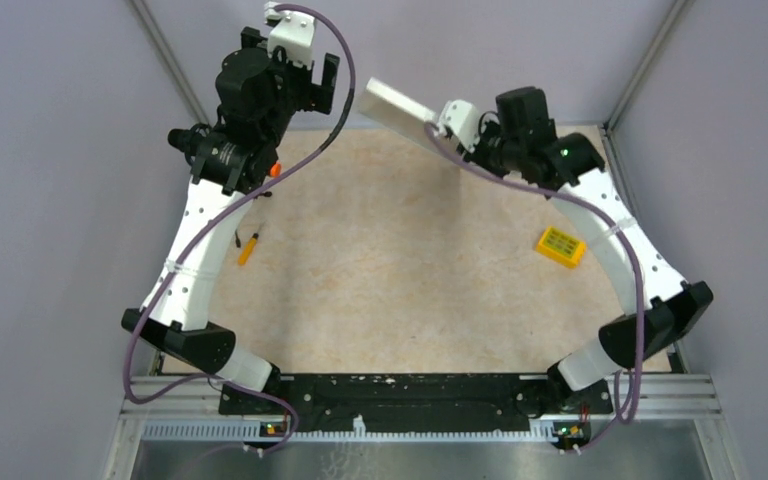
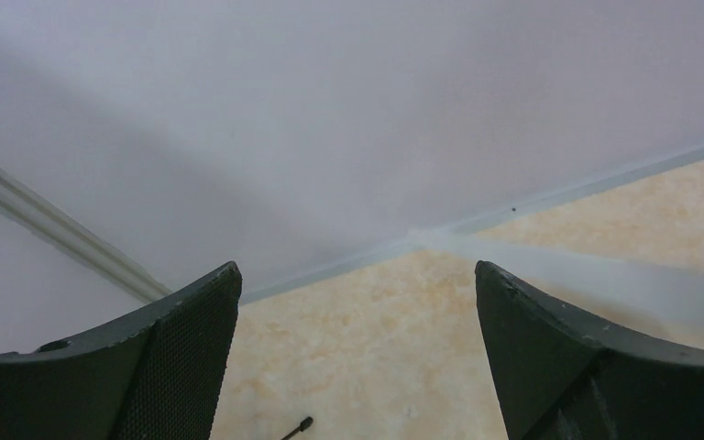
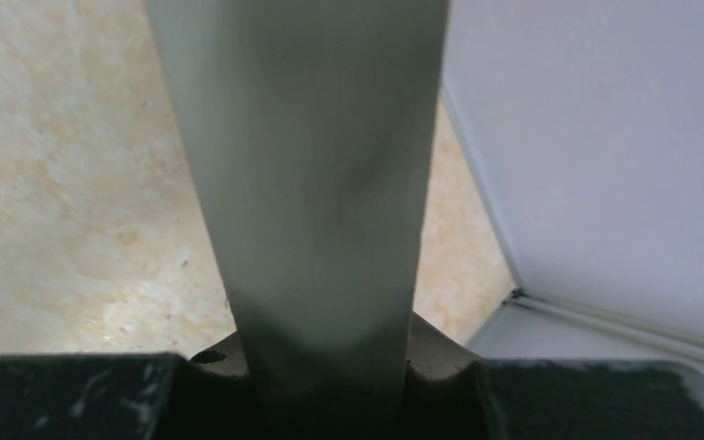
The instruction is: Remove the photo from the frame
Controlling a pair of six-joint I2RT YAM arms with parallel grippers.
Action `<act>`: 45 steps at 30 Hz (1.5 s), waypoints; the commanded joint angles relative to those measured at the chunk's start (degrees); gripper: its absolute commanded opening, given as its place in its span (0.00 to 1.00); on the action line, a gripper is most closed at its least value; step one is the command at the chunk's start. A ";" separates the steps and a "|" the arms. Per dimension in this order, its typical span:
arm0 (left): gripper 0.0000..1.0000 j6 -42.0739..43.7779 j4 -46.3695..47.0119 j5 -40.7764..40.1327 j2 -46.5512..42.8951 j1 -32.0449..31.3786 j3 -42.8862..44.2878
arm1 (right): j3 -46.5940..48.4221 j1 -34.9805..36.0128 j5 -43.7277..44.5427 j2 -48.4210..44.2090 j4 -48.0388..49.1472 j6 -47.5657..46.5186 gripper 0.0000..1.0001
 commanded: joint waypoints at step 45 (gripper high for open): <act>0.99 0.91 -3.64 19.67 -8.98 -1.09 -27.29 | -56.38 29.58 -4.93 -13.72 21.94 -5.30 0.99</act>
